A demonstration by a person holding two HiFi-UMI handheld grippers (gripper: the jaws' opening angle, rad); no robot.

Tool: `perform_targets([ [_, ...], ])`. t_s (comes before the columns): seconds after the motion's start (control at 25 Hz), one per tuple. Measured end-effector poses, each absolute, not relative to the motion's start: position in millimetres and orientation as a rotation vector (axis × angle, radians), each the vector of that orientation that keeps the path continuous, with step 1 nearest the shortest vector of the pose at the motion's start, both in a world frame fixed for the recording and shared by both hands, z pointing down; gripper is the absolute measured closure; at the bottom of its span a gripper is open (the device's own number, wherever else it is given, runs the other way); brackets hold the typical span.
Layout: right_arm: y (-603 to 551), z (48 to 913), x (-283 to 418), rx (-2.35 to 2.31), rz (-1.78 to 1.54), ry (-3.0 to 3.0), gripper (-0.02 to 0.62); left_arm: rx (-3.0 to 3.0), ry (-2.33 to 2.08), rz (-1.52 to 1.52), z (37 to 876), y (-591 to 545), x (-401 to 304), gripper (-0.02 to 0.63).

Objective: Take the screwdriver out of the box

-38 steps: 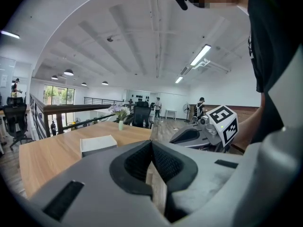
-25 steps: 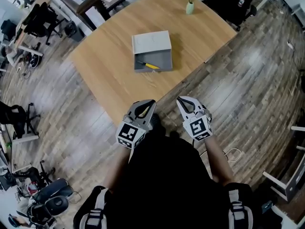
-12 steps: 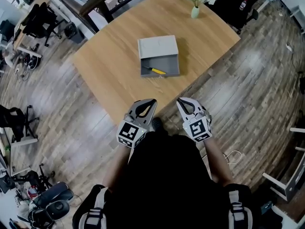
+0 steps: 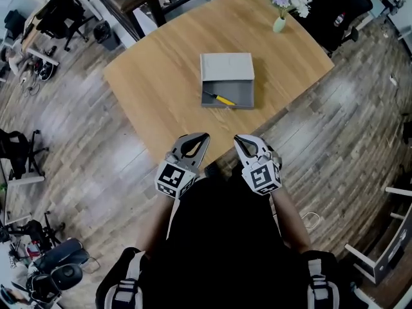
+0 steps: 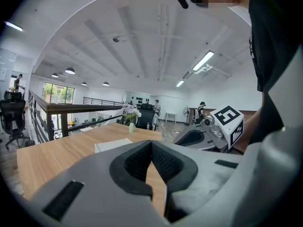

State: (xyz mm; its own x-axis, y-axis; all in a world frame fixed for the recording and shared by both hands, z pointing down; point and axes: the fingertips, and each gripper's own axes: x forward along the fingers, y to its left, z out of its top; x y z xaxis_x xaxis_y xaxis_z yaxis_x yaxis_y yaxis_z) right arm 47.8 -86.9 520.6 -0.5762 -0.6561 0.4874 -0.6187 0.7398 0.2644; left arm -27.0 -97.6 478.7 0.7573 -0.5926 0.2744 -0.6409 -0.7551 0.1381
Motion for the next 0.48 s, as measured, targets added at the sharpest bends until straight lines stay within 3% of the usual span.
perform_targets([
  [0.48, -145.2, 523.5, 36.9, 0.849, -0.026, -2.439, 0.565, 2.629, -1.166, 0.301, 477.9, -140.1, -55.6, 0.584],
])
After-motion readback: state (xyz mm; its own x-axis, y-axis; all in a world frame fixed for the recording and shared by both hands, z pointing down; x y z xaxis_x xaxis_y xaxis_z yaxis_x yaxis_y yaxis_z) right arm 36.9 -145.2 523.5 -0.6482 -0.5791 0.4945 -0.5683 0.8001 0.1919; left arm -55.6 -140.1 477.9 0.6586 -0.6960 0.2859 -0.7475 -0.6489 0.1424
